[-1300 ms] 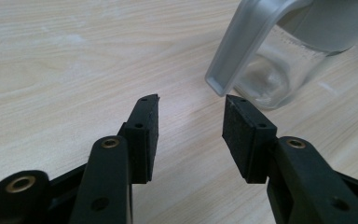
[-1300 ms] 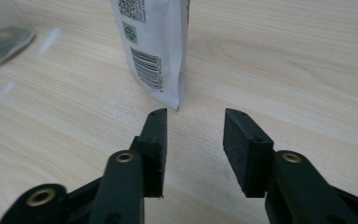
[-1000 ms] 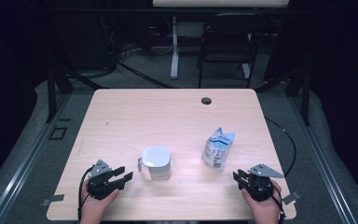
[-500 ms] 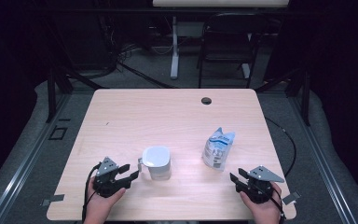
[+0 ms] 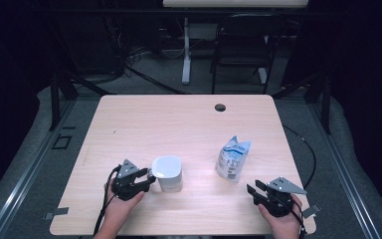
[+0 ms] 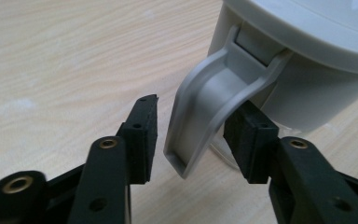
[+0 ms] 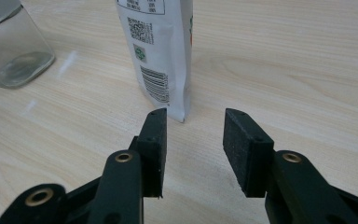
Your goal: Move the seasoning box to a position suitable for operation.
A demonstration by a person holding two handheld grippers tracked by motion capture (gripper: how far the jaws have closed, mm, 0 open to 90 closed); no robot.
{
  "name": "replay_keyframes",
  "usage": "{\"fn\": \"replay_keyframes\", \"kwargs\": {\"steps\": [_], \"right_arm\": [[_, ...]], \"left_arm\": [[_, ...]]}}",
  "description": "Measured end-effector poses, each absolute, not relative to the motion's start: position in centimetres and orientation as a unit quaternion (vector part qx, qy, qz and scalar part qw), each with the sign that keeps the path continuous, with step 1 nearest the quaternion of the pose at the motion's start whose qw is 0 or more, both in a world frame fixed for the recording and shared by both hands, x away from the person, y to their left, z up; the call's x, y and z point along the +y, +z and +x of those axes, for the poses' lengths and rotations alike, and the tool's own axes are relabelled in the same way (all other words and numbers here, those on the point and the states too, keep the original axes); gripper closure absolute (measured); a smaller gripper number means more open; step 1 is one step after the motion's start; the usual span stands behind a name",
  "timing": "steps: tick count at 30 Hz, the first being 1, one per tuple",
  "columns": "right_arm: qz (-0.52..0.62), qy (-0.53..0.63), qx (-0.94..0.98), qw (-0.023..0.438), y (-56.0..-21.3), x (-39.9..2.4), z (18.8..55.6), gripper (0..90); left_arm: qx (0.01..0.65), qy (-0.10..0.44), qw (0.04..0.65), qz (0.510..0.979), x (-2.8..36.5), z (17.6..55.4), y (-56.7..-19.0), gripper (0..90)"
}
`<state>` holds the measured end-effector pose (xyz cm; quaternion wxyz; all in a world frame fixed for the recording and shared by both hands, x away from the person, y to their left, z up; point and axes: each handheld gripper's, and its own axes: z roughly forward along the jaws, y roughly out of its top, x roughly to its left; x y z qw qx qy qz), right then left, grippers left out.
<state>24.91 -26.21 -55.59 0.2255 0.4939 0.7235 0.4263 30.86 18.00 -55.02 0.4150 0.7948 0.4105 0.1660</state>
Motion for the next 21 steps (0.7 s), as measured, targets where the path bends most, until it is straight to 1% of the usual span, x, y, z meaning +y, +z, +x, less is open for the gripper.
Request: {"fn": "replay_keyframes", "kwargs": {"steps": [1,8,11,21], "right_arm": [[0.492,0.426,0.724,0.227,-55.54,-26.25,24.87,60.7],[0.488,0.428,0.725,0.228,-55.65,-26.15,24.71,60.8],[0.486,0.436,0.724,0.221,-55.57,-26.19,24.64,61.3],[0.484,0.43,0.728,0.225,-55.58,-26.35,24.59,62.9]], "left_arm": [[0.407,0.167,0.413,0.797,17.9,30.93,-54.95,58.9],[0.384,0.19,0.409,0.806,17.58,31.09,-55.14,68.1],[0.374,0.193,0.409,0.81,17.71,31.03,-55.19,69.6],[0.375,0.2,0.403,0.81,17.53,30.76,-55.16,70.4]]}}
